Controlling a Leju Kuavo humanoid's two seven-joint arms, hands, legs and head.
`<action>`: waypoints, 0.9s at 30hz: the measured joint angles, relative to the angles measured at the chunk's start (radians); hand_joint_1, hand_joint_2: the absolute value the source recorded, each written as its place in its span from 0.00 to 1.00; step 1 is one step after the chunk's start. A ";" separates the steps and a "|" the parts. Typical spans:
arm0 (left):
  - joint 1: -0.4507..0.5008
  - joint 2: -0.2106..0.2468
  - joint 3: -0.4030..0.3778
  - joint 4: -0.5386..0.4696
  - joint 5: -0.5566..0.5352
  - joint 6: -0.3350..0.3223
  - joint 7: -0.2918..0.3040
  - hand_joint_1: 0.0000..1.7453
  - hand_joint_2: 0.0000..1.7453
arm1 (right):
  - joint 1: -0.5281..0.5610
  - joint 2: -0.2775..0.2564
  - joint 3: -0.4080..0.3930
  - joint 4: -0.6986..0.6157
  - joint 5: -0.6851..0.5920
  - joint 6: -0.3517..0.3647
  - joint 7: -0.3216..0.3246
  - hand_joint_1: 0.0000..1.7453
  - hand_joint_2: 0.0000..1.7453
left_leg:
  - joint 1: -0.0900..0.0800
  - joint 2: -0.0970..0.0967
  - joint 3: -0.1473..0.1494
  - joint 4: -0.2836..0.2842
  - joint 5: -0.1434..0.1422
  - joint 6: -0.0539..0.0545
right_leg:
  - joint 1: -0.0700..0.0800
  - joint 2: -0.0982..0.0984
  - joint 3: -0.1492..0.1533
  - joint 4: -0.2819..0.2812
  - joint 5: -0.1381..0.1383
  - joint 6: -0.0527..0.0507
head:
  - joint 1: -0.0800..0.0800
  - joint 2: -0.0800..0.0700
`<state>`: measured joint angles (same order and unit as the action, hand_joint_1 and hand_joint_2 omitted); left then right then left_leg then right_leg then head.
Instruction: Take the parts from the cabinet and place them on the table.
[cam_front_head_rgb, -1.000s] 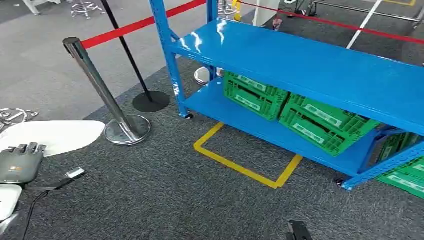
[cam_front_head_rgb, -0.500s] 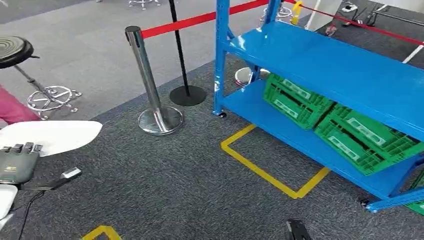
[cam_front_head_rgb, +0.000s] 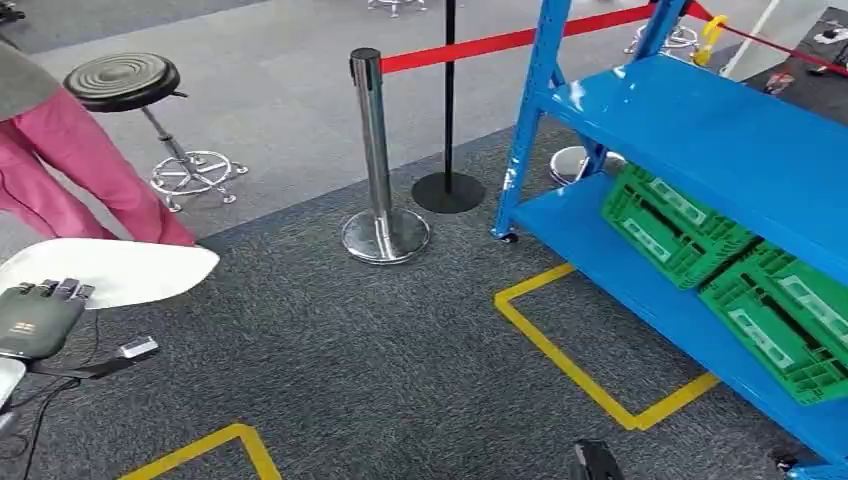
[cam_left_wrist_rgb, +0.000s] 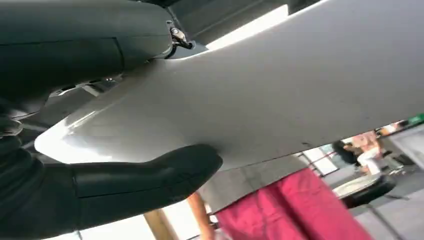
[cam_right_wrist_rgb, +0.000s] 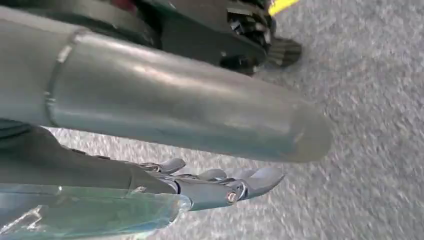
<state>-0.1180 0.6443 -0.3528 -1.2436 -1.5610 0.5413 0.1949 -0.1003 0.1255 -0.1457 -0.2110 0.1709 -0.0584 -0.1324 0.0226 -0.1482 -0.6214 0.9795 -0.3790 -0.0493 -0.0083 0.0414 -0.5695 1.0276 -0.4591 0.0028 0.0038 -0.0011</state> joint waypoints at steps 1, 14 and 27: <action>0.000 -0.001 0.020 -0.002 0.004 -0.001 -0.011 1.00 1.00 | -0.001 0.000 0.000 0.000 0.000 -0.001 -0.002 0.00 0.00 | -0.008 0.066 -0.008 0.017 -0.015 -0.002 | 0.002 -0.010 0.002 -0.003 0.003 -0.005 | -0.003 0.000; -0.033 -0.014 0.139 -0.037 0.065 -0.041 -0.079 1.00 1.00 | 0.008 0.000 -0.005 0.000 -0.004 -0.001 -0.008 0.00 0.00 | -0.020 0.206 0.016 0.010 -0.022 0.014 | 0.024 -0.183 0.022 -0.005 -0.023 0.011 | -0.006 0.000; -0.070 -0.007 0.173 -0.055 0.150 -0.077 -0.130 1.00 1.00 | 0.015 0.000 -0.008 0.000 -0.008 -0.001 -0.014 0.00 0.00 | -0.009 0.017 0.003 0.017 -0.009 0.024 | 0.003 0.045 -0.007 0.013 -0.010 0.017 | -0.001 0.000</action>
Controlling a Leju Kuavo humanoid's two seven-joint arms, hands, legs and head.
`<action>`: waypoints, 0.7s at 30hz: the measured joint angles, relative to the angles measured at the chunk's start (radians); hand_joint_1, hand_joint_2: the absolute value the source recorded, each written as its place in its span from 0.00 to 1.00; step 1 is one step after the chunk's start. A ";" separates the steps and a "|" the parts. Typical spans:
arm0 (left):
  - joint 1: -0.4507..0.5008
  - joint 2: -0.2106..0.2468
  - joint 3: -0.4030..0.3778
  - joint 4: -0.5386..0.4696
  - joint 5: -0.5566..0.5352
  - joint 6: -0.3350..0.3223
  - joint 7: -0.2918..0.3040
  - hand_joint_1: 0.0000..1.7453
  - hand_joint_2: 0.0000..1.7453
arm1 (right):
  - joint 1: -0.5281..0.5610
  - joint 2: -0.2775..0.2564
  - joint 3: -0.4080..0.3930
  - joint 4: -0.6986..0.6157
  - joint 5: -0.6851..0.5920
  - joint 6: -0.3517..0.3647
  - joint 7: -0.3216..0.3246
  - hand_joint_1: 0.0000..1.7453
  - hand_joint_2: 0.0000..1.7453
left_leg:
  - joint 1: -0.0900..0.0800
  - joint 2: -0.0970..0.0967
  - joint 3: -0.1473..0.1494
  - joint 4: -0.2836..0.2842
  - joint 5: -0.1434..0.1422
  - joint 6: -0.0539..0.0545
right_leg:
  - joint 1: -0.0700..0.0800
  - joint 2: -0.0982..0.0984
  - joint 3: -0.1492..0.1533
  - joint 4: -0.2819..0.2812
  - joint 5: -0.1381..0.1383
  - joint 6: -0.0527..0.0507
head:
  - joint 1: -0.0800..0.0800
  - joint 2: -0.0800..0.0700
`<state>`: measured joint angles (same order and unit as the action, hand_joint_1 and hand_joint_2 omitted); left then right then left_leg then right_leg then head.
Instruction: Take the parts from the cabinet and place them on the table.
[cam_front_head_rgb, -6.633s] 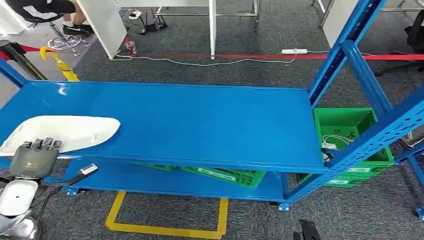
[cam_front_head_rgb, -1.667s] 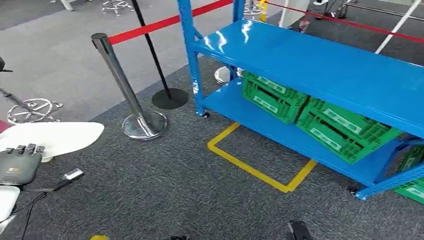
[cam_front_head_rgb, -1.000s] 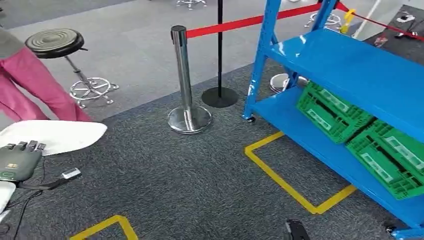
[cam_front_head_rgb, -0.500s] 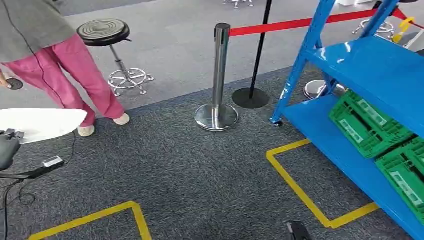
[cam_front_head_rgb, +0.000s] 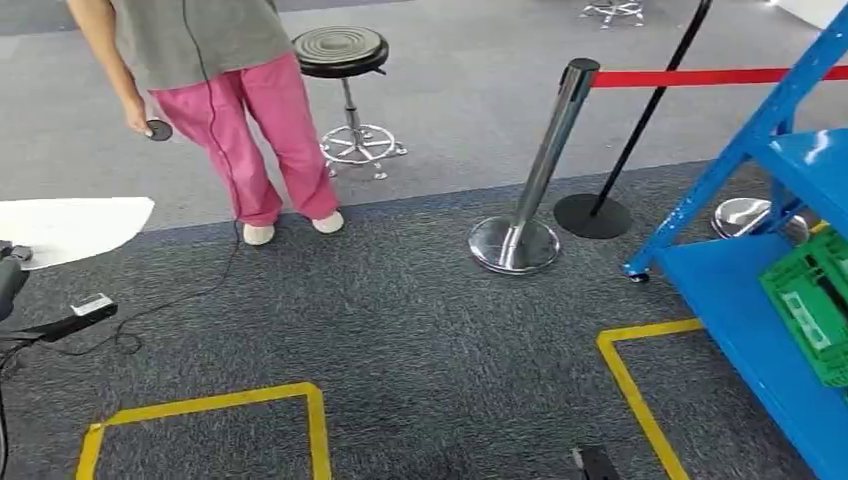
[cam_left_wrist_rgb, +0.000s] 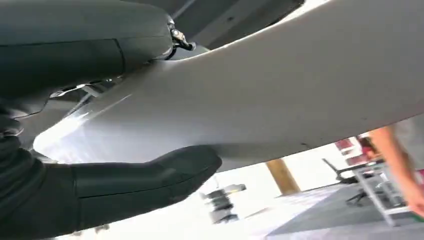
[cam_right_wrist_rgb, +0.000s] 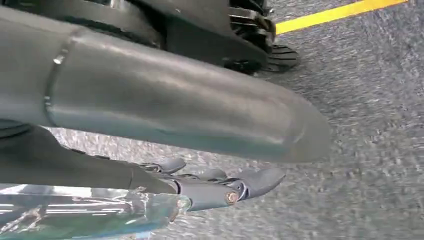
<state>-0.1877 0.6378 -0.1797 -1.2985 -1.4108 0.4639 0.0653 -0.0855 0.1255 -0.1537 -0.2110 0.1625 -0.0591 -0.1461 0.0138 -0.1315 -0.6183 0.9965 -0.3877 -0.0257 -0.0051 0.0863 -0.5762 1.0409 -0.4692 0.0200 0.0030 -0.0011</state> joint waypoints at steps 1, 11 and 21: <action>-0.004 0.003 0.002 0.000 0.016 -0.006 -0.010 1.00 1.00 | 0.000 0.000 0.000 0.000 -0.002 0.001 -0.001 0.00 0.00 | 0.004 -0.010 -0.003 -0.006 0.005 -0.008 | 0.005 -0.010 0.000 0.003 0.001 -0.005 | 0.000 0.000; -0.032 0.008 0.000 -0.020 0.142 -0.081 -0.057 1.00 1.00 | 0.008 0.000 -0.012 0.000 -0.009 0.003 -0.016 0.00 0.00 | 0.001 0.125 -0.107 0.219 -0.073 -0.035 | 0.008 -0.143 0.005 -0.017 0.012 -0.035 | -0.008 0.000; -0.082 0.006 -0.002 -0.049 0.254 -0.127 -0.080 1.00 1.00 | 0.005 0.000 -0.018 0.000 -0.010 0.002 -0.024 0.00 0.00 | -0.005 0.143 0.013 -0.014 -0.001 0.021 | 0.013 -0.111 -0.036 0.114 -0.083 0.007 | 0.001 0.000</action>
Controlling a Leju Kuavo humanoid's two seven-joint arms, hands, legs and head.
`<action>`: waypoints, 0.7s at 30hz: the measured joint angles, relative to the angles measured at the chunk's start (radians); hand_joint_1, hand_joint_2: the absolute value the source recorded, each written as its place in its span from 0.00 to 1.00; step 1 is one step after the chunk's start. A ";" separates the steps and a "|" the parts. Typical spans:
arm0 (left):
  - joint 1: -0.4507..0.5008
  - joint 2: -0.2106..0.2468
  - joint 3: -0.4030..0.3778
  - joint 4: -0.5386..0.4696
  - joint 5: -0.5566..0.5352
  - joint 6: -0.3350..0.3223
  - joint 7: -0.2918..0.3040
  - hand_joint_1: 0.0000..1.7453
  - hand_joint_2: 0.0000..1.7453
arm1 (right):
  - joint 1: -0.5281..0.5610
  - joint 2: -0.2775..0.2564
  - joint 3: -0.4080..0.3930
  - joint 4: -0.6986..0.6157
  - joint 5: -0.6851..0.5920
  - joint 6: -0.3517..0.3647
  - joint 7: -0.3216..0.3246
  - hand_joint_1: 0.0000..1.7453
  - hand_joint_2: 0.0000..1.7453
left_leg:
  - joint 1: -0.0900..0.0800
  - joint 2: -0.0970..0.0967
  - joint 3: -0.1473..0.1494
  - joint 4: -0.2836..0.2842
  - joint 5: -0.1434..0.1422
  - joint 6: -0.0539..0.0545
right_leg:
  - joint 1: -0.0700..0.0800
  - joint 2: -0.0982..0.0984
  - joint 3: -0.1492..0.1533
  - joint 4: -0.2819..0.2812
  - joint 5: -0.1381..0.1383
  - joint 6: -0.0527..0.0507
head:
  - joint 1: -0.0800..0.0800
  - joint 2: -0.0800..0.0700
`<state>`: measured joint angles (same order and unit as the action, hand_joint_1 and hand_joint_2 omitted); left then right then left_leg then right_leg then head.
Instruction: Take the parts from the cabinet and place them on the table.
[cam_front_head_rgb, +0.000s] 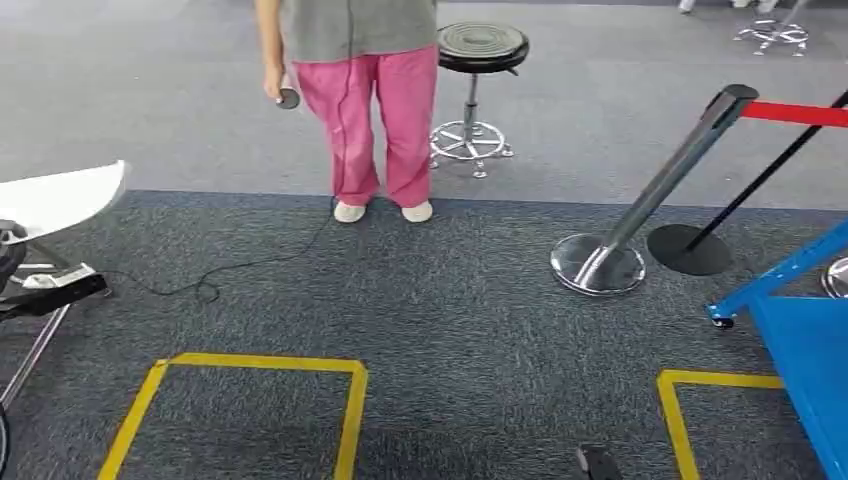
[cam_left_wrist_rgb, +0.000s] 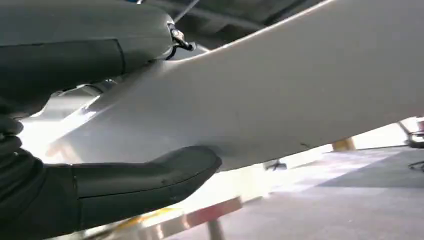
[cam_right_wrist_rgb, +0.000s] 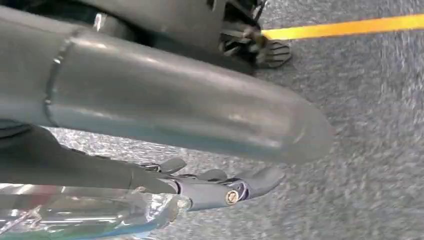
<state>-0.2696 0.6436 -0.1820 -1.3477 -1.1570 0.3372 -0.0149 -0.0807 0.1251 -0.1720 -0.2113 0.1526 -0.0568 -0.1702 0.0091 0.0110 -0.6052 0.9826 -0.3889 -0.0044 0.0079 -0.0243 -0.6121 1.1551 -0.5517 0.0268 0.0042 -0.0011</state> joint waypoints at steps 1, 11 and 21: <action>-0.003 -0.003 -0.001 -0.002 0.007 -0.005 -0.003 1.00 1.00 | 0.001 0.000 -0.002 0.000 0.000 0.000 0.000 0.00 0.00 | 0.000 -0.015 0.000 0.000 -0.001 0.001 | -0.001 0.017 -0.042 0.086 -0.037 0.001 | 0.001 0.000; -0.021 -0.019 -0.006 -0.007 0.064 -0.041 -0.013 1.00 1.00 | 0.006 0.000 -0.015 0.000 0.000 0.000 0.000 0.00 0.00 | 0.007 -0.153 -0.017 0.003 0.014 -0.029 | -0.009 0.090 0.031 -0.117 0.097 -0.008 | 0.000 0.000; -0.026 -0.034 -0.026 -0.007 0.071 -0.048 -0.013 1.00 1.00 | 0.005 0.000 -0.017 0.000 0.005 -0.001 -0.002 0.00 0.00 | 0.004 -0.012 -0.103 0.192 -0.048 -0.052 | -0.009 -0.043 0.034 -0.132 0.102 -0.034 | -0.010 0.000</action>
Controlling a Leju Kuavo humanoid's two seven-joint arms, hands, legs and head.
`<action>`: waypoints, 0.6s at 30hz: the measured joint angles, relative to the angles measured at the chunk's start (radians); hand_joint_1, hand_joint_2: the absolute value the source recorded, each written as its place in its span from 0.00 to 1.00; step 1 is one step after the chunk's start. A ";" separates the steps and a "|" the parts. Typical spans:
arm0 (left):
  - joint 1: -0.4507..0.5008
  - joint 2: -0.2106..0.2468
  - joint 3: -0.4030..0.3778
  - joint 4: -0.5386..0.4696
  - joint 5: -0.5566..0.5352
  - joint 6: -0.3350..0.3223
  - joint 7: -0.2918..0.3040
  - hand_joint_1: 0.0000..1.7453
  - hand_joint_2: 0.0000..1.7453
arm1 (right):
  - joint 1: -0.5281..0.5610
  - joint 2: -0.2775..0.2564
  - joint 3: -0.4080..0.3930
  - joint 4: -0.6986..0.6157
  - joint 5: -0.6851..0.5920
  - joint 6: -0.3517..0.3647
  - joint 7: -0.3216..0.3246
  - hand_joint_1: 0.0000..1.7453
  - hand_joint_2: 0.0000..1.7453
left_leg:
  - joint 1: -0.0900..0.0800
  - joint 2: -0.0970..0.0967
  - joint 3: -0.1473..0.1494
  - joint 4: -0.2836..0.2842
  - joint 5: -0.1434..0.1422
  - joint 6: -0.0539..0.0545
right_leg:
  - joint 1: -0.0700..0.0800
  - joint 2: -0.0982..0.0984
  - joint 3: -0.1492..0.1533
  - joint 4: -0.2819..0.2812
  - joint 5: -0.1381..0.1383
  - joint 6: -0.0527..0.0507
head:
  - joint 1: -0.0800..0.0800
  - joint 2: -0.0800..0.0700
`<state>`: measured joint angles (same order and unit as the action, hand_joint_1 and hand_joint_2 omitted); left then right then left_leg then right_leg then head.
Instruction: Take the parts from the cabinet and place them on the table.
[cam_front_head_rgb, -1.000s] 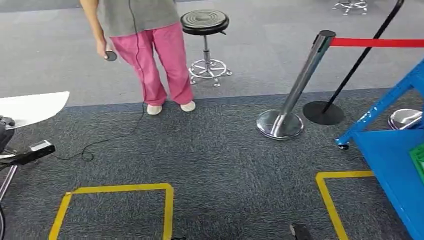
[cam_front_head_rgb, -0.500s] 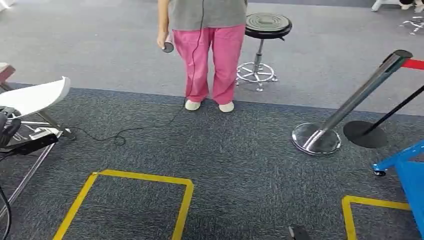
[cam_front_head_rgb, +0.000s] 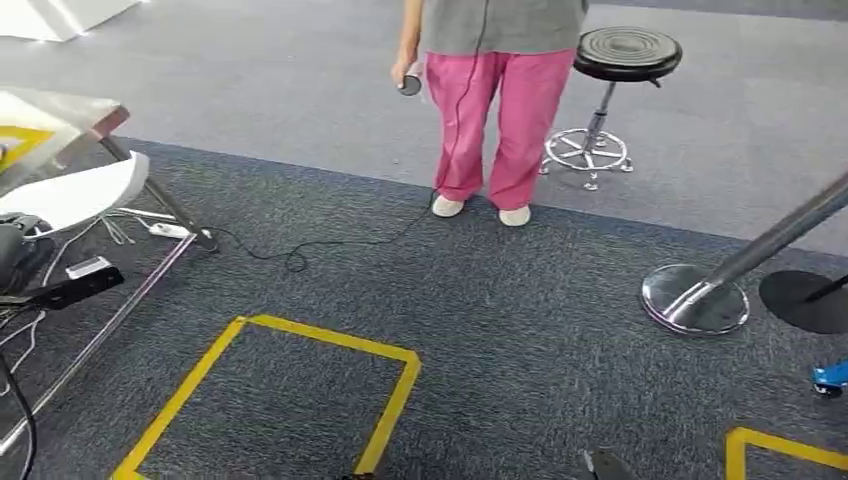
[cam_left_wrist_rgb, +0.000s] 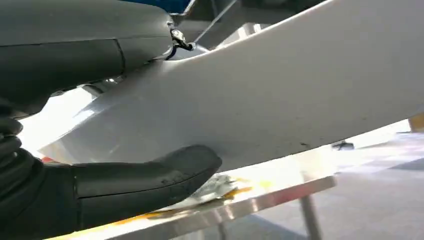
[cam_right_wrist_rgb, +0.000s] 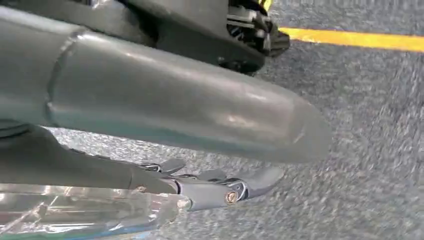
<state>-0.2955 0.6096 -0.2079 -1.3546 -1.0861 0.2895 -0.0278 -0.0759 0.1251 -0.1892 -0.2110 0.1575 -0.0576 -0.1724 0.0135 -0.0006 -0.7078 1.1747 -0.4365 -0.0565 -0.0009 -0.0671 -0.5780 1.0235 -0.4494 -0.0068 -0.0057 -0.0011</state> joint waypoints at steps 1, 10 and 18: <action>-0.001 0.000 0.000 0.000 0.000 0.000 0.000 1.00 1.00 | -0.001 0.000 0.000 0.000 0.000 0.000 0.000 0.00 0.00 | 0.000 0.025 0.054 -0.096 0.041 0.000 | 0.000 -0.013 0.004 0.000 -0.003 0.004 | -0.001 0.000; -0.005 -0.008 -0.005 -0.006 0.000 -0.001 0.000 1.00 1.00 | -0.006 -0.001 -0.001 0.000 0.002 -0.003 -0.003 0.00 0.00 | -0.003 0.005 0.090 -0.179 0.049 0.055 | 0.008 0.054 -0.068 0.182 -0.116 0.042 | 0.005 0.000; 0.003 -0.018 -0.012 -0.006 -0.001 -0.003 0.000 1.00 1.00 | 0.006 -0.001 -0.004 0.000 0.003 -0.005 -0.002 0.00 0.00 | -0.005 -0.118 0.084 -0.172 0.051 0.045 | -0.007 0.166 -0.015 0.012 0.003 0.033 | 0.003 0.000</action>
<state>-0.2926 0.5917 -0.2201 -1.3603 -1.0868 0.2865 -0.0278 -0.0702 0.1240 -0.1934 -0.2110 0.1602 -0.0626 -0.1740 0.0083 -0.1188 -0.6236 1.0030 -0.3860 -0.0110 -0.0076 0.0993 -0.5929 1.0350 -0.4465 0.0261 -0.0027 -0.0011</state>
